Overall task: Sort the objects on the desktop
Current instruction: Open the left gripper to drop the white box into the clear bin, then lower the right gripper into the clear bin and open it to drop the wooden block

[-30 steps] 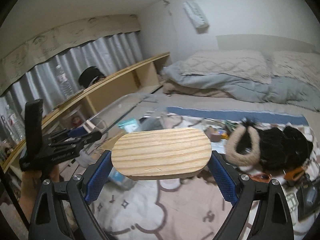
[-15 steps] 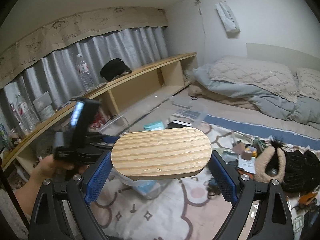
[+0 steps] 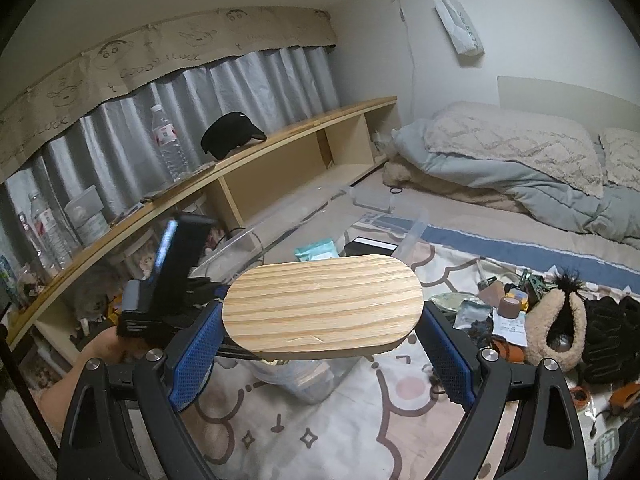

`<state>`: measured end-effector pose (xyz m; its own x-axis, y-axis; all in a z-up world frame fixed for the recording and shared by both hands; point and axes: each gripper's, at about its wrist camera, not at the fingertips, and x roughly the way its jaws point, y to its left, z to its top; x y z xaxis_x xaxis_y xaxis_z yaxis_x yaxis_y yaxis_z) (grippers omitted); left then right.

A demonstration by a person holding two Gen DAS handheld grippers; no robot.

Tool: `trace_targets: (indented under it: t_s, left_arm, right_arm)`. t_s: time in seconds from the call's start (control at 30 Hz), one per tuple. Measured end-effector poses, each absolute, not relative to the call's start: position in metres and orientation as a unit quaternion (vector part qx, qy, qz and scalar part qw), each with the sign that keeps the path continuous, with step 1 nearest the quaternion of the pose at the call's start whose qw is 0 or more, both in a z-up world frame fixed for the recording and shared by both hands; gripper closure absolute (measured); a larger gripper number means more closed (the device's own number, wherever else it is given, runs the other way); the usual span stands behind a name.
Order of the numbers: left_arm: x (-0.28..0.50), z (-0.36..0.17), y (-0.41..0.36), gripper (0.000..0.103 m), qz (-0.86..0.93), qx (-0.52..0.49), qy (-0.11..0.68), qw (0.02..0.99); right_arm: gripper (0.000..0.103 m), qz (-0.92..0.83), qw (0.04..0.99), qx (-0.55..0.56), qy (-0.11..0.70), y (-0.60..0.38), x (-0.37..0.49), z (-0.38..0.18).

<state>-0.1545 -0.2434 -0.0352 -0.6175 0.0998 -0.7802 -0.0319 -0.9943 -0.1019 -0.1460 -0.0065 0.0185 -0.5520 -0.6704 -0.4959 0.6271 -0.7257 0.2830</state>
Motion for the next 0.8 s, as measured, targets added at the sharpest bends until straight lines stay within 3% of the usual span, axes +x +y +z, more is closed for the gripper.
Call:
trace_targets:
  t_s: [0.57,0.8]
  left_arm:
    - [-0.061,-0.008,-0.306,0.009,0.94,-0.34,-0.016,-0.023]
    - [-0.04,-0.011,-0.306,0.009,0.947,-0.319,-0.003,-0.026]
  right_arm:
    - [0.009,-0.867,0.369,0.333,-0.034,-0.064,-0.192,0.009]
    - [0.009,-0.854,0.331,0.393,-0.08,-0.102,-0.239,-0.008]
